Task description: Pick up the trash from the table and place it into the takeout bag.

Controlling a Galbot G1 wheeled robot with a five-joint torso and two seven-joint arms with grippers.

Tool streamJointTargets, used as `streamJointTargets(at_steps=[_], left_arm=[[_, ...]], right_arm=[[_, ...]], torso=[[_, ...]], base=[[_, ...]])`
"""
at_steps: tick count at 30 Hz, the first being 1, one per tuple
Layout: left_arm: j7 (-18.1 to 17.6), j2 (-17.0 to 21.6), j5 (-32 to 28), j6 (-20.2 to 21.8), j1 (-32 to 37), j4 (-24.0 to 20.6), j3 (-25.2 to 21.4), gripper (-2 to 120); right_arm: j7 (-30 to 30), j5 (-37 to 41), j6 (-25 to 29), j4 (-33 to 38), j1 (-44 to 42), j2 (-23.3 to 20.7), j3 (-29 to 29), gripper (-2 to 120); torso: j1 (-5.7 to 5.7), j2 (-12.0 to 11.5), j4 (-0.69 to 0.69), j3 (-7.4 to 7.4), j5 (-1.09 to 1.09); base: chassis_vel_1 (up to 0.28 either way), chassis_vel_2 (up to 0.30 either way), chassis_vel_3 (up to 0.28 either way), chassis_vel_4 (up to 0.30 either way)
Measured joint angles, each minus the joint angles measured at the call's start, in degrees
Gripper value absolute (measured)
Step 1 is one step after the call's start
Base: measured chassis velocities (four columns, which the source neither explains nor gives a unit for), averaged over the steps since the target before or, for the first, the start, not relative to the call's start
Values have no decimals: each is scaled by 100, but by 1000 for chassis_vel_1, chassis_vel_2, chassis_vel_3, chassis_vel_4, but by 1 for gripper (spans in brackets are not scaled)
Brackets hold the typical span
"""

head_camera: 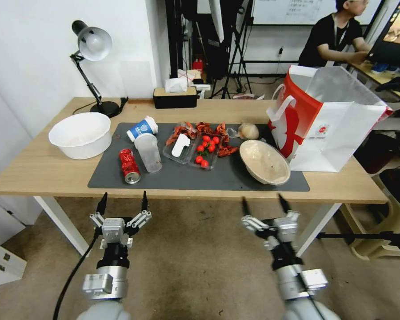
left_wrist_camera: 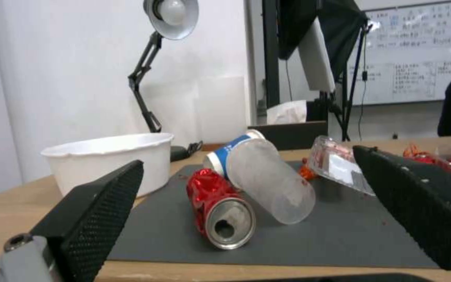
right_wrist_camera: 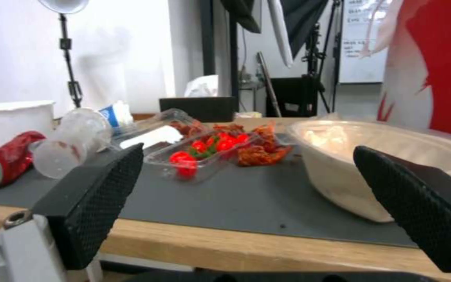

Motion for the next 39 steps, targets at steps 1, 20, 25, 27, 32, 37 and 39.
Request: streamJointTargets(at_steps=[1,20,25,27,32,37,39], left_arm=[[0,0,-1,-16,0,14,0,100],[214,0,-53,-66,-11,114,-29,100],[275,-17,-54,-62,-20,140,-58,100],[306,-16,-56,-59,-23,141,-85,100],[412,-11,-34,-42,-51,182,-152,100],[507,-3,16,-44,-114,299,-283,100],[543,3,54,-79,-121,356,-306,100]], right_arm=[[-4,2,8,-6,3,2,-2,100],[30,28,-29,-45,39,-24,62,100],[31,122,-58,-49,42,-41,105,100],[29,212,-100,-36,44,-67,122,100],[27,719,-289,52,58,-163,143,100],[245,2125,-833,335,133,-331,206,100],[499,3065,-1283,549,196,-442,296,100]], torso=[[0,0,0,0,0],[0,0,1,0,1],[0,0,1,0,1],[0,0,0,0,1],[0,0,0,0,2],[0,0,0,0,1],[0,0,0,0,1]], base=[[0,0,0,0],[0,0,0,0],[0,0,0,0],[0,0,0,0],[0,0,0,0],[0,0,0,0],[0,0,0,0]])
